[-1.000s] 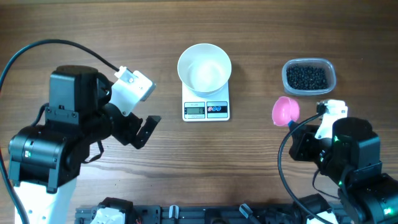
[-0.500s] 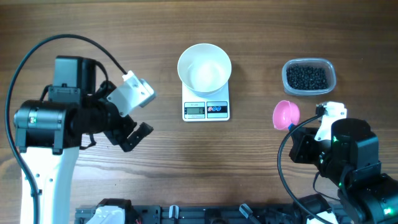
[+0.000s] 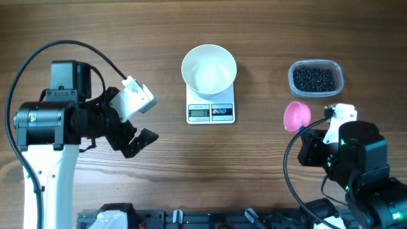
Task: Scoop item into bowl and weigh 150g on scale
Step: 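Move the held scoop with the right gripper over the bean tub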
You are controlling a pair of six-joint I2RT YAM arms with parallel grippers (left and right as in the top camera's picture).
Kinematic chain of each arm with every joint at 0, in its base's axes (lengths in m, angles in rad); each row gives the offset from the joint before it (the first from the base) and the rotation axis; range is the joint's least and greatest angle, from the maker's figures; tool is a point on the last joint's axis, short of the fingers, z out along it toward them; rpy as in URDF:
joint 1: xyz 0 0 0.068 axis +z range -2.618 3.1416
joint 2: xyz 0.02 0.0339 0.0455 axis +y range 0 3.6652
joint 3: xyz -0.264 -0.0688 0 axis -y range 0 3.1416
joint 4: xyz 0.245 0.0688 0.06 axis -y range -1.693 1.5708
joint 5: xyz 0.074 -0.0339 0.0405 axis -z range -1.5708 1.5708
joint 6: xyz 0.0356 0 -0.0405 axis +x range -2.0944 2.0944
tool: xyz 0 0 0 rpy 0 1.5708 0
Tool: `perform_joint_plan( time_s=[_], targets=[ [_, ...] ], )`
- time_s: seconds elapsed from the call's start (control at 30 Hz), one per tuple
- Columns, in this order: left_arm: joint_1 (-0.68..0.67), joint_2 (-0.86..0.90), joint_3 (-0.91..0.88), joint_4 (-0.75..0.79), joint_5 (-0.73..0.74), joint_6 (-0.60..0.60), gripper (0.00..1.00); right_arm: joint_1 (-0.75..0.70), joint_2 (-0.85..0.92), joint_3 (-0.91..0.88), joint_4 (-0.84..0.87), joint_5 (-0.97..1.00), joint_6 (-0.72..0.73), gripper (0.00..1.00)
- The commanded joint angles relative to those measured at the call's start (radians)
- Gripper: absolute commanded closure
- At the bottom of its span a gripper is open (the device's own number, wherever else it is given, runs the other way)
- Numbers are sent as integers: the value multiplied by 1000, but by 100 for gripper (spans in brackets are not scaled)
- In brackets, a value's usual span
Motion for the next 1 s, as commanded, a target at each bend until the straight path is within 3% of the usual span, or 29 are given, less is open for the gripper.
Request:
perform_joint_plan(
  time_s=[0.0, 0.4, 0.6, 0.8, 0.97],
  targets=[
    [6, 7, -7, 2, 27, 19, 0, -3, -1, 7, 6, 26, -20, 96],
    [6, 7, -7, 22, 27, 20, 0, -3, -1, 7, 61, 26, -21, 96],
    [6, 7, -7, 22, 27, 19, 0, -3, 3, 7, 189, 42, -20, 96],
    [6, 7, -7, 22, 27, 19, 0, -3, 64, 7, 257, 72, 56, 96],
    [6, 7, -7, 22, 27, 19, 0, -3, 167, 7, 354, 89, 34, 96]
  ],
)
